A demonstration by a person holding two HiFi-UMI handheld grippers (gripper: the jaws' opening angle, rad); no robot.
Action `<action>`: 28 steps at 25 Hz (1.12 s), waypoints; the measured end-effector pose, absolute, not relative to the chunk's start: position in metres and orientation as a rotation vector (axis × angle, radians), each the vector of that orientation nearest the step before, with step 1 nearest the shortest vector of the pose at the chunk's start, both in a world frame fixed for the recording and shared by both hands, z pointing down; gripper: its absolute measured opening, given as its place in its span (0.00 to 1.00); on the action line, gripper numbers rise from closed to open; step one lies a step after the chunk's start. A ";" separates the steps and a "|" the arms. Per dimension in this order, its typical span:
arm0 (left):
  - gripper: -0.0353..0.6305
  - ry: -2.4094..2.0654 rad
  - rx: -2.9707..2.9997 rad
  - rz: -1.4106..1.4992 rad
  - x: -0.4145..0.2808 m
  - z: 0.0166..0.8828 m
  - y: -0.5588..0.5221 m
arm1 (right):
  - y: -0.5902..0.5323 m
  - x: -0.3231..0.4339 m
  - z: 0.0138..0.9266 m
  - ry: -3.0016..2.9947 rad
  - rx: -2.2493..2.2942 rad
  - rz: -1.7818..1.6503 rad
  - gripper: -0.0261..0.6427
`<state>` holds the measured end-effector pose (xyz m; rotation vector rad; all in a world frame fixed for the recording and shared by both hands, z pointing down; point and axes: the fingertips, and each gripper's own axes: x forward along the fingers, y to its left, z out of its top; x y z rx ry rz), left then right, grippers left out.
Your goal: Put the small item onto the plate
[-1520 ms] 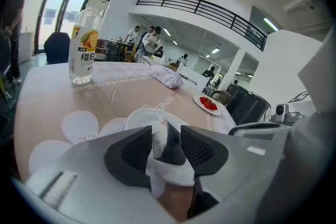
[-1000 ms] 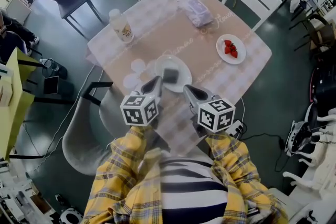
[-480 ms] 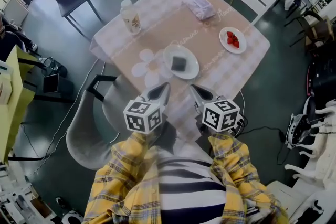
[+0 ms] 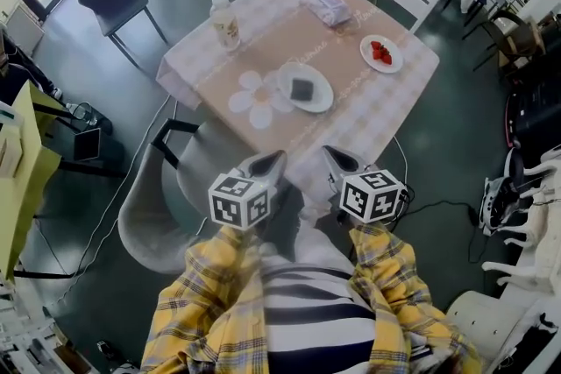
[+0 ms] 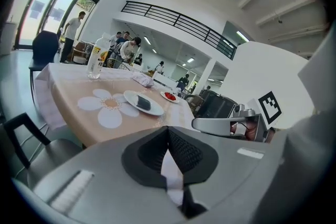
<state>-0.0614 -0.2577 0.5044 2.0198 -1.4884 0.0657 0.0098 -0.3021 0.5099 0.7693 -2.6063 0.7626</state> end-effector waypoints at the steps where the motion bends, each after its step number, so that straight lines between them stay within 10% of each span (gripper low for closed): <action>1: 0.06 -1.477 2.025 0.070 -0.059 0.505 -0.250 | -0.296 0.013 0.510 -2.604 0.782 0.764 0.03; 28: 0.06 -1.410 2.095 0.073 -0.052 0.498 -0.106 | -0.157 0.033 0.494 -2.634 0.872 0.697 0.03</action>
